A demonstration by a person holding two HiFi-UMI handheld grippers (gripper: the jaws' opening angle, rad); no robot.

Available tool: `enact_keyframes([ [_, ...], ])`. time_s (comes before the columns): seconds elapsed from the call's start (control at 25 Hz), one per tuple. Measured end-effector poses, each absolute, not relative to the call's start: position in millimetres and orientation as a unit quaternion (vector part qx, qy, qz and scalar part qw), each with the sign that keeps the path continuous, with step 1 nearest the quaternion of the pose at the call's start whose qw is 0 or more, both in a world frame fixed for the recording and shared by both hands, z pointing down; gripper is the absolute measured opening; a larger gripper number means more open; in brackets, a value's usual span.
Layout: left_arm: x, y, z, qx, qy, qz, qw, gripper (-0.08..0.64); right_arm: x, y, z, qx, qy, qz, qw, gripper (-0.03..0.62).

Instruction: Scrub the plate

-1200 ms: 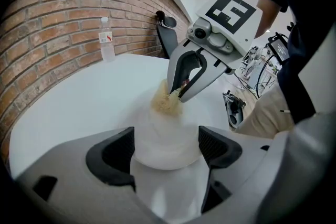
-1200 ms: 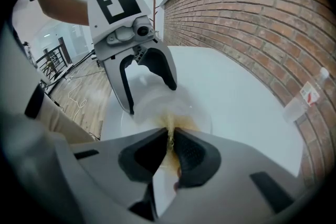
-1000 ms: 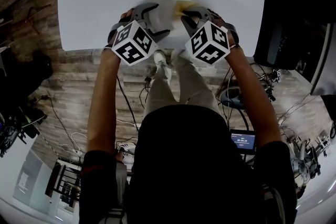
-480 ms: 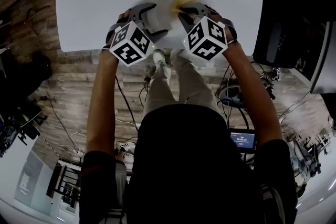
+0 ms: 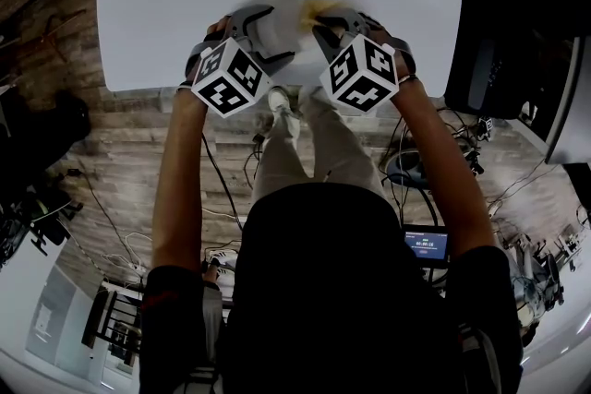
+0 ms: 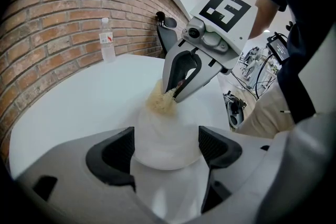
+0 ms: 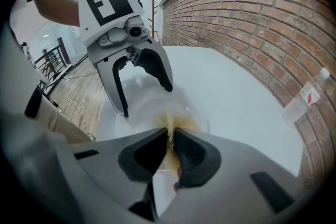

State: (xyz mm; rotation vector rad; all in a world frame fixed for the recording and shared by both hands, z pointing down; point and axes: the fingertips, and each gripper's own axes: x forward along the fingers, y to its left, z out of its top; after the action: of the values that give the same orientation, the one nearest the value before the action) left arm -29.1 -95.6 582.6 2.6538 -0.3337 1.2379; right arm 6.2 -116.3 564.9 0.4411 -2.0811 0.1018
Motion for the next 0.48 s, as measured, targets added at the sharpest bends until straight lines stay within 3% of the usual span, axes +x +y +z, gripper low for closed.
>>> enact_keyframes([
  [0.48,-27.7,-97.3,583.2,0.897,-0.112,0.417,0.097,0.365,6.3,-100.8,565.4,0.174,-0.857,0.048,0.483,0.043],
])
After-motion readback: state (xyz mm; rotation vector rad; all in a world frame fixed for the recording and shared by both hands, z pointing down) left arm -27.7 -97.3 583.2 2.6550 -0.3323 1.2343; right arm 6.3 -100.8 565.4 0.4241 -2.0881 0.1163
